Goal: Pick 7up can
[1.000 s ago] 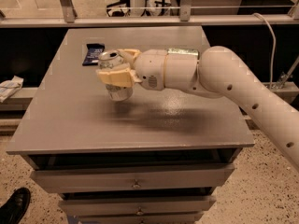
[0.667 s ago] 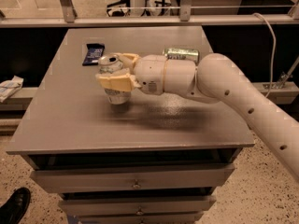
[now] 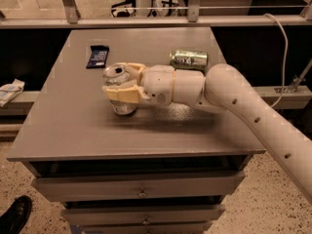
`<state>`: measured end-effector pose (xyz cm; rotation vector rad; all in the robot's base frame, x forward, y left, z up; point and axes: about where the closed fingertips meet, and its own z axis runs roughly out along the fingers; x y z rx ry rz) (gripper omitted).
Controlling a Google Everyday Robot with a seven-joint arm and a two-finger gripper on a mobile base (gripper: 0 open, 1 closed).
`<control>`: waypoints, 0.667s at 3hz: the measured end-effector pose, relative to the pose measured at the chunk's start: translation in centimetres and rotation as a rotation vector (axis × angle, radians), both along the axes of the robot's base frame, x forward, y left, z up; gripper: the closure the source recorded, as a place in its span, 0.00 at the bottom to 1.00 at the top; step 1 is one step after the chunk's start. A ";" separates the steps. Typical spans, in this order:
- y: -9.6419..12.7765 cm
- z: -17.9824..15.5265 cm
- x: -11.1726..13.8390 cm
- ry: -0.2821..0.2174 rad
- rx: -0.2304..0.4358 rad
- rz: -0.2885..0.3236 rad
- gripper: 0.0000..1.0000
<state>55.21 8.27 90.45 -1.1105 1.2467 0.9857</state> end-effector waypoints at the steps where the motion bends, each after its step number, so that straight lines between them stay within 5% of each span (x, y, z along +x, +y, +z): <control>1: -0.4 -0.4 -0.2 -0.002 0.010 0.005 0.53; 2: -1.2 -0.5 -0.5 0.003 0.012 0.001 0.30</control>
Offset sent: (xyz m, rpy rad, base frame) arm -0.0056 -0.0275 -0.0071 0.0163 0.0108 -0.0150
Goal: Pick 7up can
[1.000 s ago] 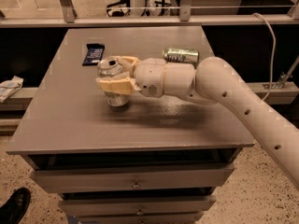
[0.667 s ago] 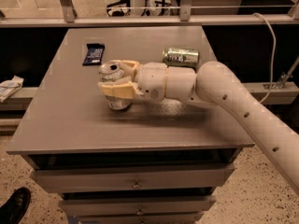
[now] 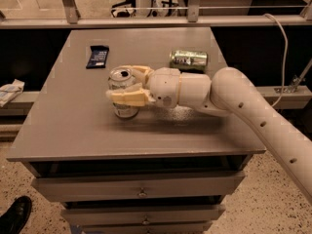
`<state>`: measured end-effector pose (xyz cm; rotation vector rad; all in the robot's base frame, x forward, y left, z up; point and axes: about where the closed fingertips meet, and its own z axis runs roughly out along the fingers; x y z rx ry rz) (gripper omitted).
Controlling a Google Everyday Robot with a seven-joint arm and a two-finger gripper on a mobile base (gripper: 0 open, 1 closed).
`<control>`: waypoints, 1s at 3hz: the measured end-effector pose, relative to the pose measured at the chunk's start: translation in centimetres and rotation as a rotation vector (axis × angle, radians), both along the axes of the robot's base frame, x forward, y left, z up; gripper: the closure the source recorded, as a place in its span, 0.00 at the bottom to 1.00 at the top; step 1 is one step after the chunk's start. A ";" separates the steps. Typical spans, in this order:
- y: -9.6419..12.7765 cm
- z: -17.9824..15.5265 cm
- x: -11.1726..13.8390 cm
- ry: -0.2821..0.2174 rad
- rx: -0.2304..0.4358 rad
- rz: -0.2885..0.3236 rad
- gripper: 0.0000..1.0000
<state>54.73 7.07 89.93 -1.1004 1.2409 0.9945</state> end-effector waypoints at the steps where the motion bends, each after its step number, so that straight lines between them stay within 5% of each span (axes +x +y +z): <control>1: -0.9 0.0 -0.3 0.009 -0.008 0.000 0.07; 3: -2.6 1.1 -0.9 0.065 -0.077 0.064 0.00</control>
Offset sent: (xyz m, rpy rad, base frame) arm -0.0118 -0.0340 0.0079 -0.0818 0.0792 0.0629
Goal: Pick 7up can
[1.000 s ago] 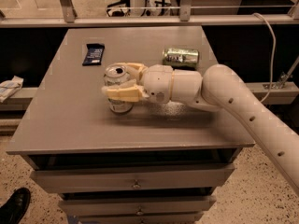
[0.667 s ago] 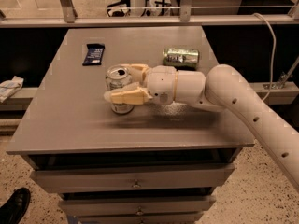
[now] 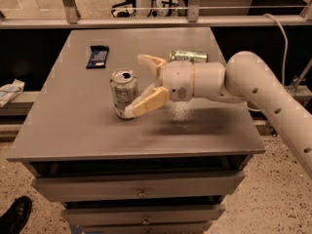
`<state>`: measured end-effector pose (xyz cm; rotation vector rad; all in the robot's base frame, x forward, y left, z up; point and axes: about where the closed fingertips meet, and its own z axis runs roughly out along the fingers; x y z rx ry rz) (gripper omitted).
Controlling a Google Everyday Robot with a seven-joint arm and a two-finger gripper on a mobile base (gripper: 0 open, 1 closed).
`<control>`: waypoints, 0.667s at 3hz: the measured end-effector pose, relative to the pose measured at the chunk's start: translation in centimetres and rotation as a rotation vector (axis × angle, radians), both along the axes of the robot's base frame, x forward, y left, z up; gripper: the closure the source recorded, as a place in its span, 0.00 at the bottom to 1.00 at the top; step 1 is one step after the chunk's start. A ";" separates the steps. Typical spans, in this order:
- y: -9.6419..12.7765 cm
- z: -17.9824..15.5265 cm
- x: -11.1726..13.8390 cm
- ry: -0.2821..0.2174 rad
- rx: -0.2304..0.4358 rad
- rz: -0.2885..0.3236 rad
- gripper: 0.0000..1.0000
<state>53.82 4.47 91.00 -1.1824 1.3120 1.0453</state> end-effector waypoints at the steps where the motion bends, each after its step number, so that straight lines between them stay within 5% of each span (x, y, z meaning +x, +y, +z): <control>1: -1.5 1.1 -0.5 0.023 -0.049 0.050 0.00; 2: -3.5 2.8 -0.9 0.023 -0.097 0.066 0.00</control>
Offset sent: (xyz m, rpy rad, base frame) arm -0.0132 -0.0664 0.0501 -0.1584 0.0212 0.0743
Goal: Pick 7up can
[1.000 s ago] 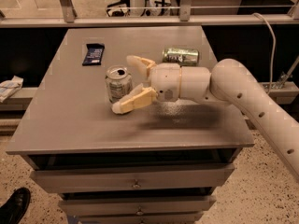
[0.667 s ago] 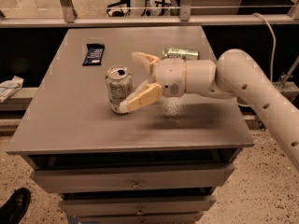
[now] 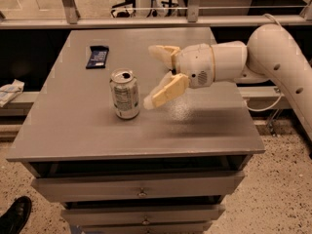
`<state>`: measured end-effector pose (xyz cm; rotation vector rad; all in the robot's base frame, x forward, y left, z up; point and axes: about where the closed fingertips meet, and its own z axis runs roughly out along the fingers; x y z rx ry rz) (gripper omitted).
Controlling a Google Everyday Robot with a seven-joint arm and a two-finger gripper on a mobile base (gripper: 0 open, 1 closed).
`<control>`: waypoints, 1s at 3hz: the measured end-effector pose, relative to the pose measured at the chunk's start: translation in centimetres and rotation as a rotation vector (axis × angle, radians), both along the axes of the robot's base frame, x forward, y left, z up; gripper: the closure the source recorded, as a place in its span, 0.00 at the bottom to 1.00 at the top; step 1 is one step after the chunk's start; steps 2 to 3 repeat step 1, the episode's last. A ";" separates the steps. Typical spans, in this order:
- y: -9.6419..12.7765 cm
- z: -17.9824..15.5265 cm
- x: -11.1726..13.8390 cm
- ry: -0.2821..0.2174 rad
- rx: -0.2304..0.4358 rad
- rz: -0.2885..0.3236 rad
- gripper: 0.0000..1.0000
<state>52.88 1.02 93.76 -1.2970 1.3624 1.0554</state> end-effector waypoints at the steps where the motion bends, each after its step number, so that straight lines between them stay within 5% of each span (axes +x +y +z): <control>1: 0.1 0.0 -0.2 -0.001 -0.001 0.010 0.00; 3: 0.1 0.0 -0.2 -0.001 -0.001 0.010 0.00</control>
Offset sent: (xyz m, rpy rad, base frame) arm 0.0000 0.0000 0.0000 0.0000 0.0000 0.0000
